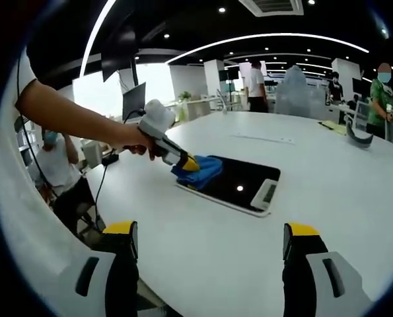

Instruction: Wipe the mirror surface with the cleaning cloth until all visible marks leave the cleaned area.

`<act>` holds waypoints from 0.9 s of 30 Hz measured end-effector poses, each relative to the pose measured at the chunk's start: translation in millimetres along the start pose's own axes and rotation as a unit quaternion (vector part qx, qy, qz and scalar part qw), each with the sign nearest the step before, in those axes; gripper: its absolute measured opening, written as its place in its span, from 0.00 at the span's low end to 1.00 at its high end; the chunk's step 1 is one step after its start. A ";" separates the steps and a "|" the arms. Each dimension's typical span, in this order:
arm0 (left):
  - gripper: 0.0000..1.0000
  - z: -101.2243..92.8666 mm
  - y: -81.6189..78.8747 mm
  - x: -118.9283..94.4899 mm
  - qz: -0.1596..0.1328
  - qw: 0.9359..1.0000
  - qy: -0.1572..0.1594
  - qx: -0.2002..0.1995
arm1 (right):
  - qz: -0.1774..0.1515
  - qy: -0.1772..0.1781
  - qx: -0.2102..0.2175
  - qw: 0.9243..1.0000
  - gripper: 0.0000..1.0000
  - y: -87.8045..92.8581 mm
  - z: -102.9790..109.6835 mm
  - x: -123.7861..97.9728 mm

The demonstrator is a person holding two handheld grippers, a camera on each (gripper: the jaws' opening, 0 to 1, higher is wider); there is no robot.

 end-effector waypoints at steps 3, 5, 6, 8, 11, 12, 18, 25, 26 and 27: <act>0.06 -1.1 1.5 -1.0 -0.002 1.000 -0.001 -0.001 | -0.002 -0.001 0.001 1.000 0.91 0.0 0.1 -0.6; 0.06 -1.5 1.8 -1.6 -0.002 1.000 -0.002 -0.001 | -0.003 0.000 0.001 1.000 0.91 -0.4 0.3 -2.2; 0.06 -1.8 2.1 -1.9 -0.001 1.000 -0.002 -0.001 | -0.004 0.000 0.001 1.000 0.91 -0.7 0.4 -2.9; 0.06 -2.5 2.5 -2.4 0.001 1.000 -0.002 0.003 | -0.004 0.000 0.003 1.000 0.91 -1.8 0.5 -5.1; 0.06 -3.3 3.0 -3.1 0.005 1.000 -0.003 -0.002 | -0.018 0.003 0.009 1.000 0.91 -6.9 -0.2 -8.6; 0.06 -3.9 3.3 -3.4 0.005 1.000 -0.004 -0.001 | -0.019 0.002 0.011 1.000 0.91 -6.7 -0.5 -8.8; 0.06 -5.4 4.7 -4.9 0.004 1.000 -0.006 -0.006 | -0.017 0.003 0.012 1.000 0.91 -2.2 -0.8 -11.0; 0.06 -7.1 6.0 -6.7 0.005 1.000 -0.008 -0.009 | -0.009 0.004 0.008 1.000 0.91 2.6 -1.4 -10.3; 0.06 -7.5 6.3 -7.0 0.005 1.000 -0.008 -0.008 | -0.010 0.005 0.007 1.000 0.91 1.7 -2.4 -10.5; 0.06 -7.8 6.5 -7.2 0.005 1.000 -0.007 -0.008 | -0.010 0.006 0.006 1.000 0.91 0.6 -3.2 -10.7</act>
Point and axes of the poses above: the point that each gripper's makers call its tool centre point, and the gripper's own axes: x roughly forward along the fingers, z roughly to its left, y roughly out of its underside, the point moved 1 cm from there along -x, roughly backward along the fingers, and after that the axes turned 9 degrees about -y, right-handed, at the moved point
